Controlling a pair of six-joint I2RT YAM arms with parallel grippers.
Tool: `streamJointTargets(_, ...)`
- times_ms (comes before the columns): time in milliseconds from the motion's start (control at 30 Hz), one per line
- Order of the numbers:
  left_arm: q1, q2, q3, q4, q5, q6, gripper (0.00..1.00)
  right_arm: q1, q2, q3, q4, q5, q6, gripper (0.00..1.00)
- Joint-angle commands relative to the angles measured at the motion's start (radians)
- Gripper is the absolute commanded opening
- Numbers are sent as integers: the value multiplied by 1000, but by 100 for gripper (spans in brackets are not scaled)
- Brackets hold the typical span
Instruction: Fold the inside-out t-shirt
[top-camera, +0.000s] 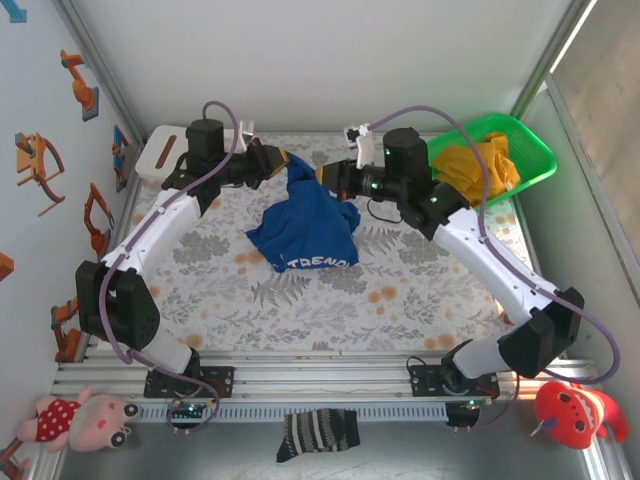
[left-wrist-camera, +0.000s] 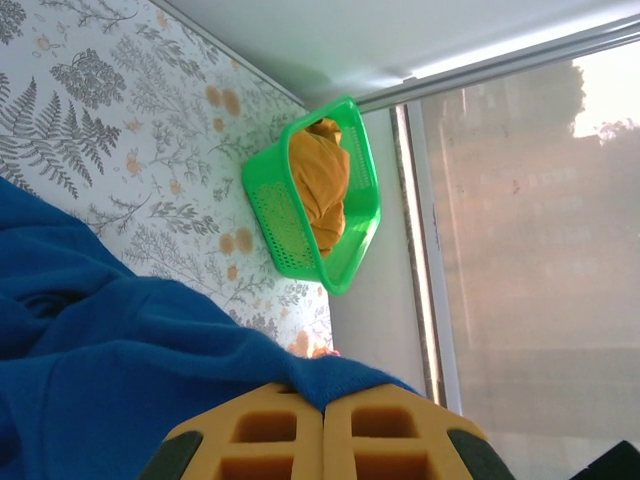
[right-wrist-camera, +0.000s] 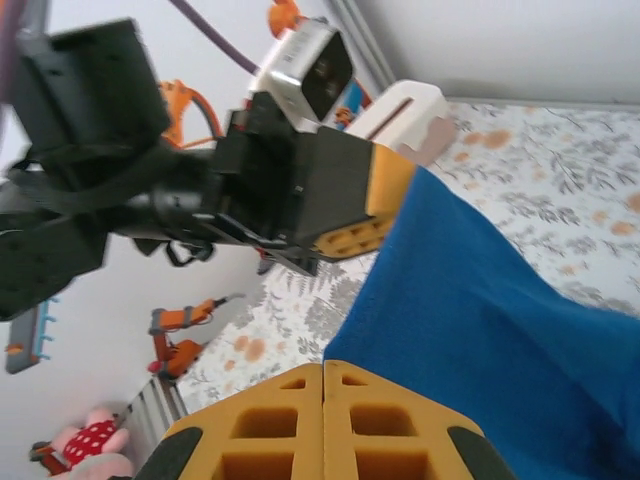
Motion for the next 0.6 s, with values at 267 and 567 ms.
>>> streamJointTargets(267, 48, -88, -44, -58, -4, 77, 73, -135, -10, -214, 304, -151, 218, 0)
streamJointTargets(567, -26, -187, -185, -167, -151, 162, 79, -135, 8, -201, 302, -130, 219, 0)
